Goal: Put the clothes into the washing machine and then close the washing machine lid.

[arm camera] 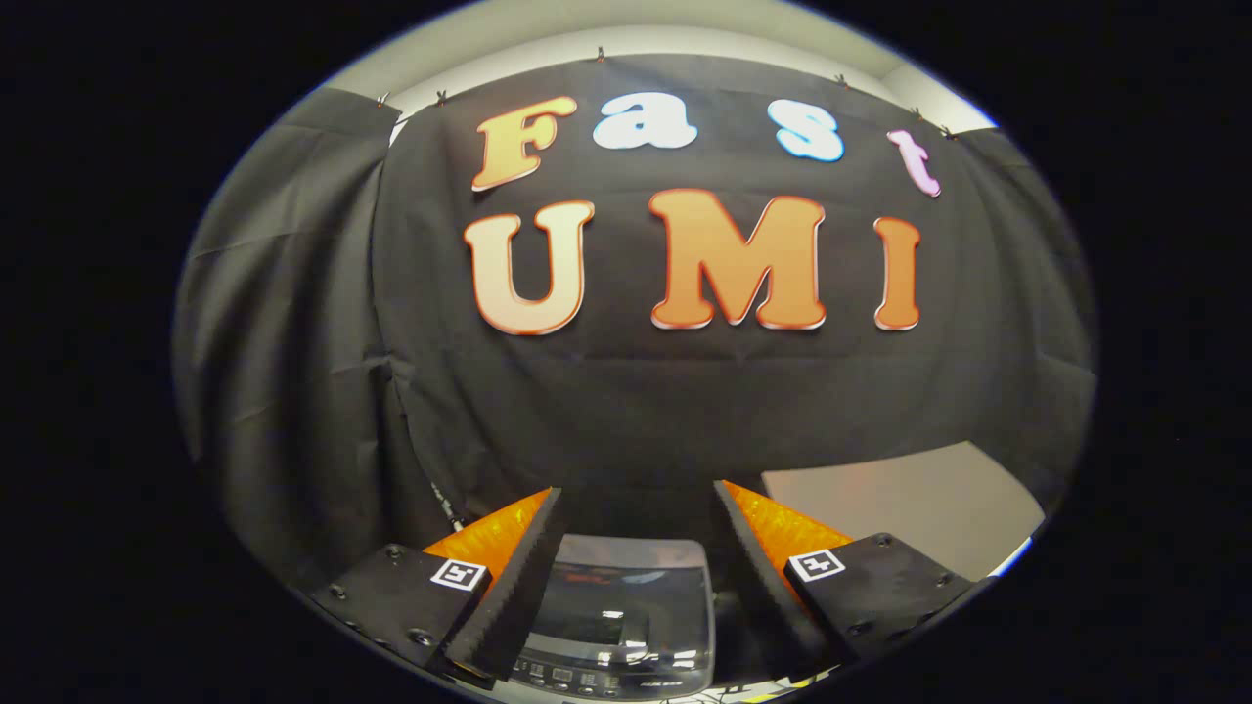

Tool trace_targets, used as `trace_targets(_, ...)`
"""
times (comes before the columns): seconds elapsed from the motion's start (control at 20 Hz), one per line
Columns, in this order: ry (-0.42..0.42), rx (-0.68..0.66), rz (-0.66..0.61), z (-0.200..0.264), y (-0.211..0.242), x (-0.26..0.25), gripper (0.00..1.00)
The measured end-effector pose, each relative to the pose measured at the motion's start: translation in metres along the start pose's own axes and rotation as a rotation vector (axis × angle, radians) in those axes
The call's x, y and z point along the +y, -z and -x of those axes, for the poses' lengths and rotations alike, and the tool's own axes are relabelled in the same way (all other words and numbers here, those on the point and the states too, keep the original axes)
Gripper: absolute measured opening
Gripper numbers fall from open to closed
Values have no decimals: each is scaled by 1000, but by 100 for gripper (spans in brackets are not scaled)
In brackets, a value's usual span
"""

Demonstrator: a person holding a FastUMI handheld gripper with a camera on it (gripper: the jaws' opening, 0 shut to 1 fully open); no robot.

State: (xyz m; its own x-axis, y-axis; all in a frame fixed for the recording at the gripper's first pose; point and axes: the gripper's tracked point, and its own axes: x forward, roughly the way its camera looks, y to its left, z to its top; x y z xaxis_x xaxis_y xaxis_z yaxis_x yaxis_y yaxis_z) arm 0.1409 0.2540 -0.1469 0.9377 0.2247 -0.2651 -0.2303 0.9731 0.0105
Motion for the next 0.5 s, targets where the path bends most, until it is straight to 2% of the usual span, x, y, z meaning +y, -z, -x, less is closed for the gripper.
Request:
trace_targets(0.2,68,-66,10,31,-32,-54,97)
trace_targets(0.5,164,-116,-67,78,-56,-128,97)
